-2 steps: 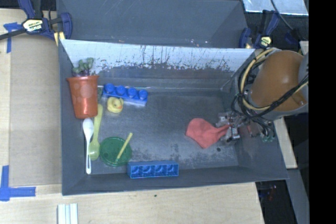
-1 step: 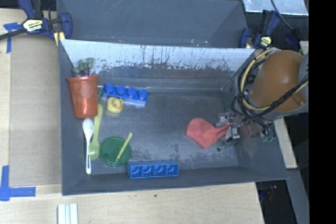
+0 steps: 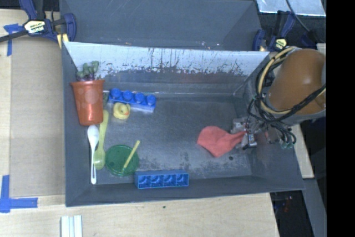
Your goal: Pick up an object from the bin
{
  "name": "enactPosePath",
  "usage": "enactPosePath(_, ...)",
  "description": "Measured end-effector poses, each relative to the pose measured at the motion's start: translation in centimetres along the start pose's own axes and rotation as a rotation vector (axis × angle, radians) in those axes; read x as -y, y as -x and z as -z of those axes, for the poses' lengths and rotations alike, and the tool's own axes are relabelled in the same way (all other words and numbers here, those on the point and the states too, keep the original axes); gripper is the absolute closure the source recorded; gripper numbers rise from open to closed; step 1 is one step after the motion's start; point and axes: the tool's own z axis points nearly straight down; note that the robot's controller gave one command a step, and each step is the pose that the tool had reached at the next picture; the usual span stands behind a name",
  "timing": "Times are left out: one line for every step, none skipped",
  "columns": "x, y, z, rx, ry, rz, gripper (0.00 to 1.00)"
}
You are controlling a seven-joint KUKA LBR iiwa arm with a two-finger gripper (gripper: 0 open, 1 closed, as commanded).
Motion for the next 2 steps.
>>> enactPosePath(0.1, 0.2, 5.6, 0.006, -0.002, 0.000, 1.00)
enactPosePath(0.1, 0.3, 8.5, 0.014, -0.005, 0.000, 1.00)
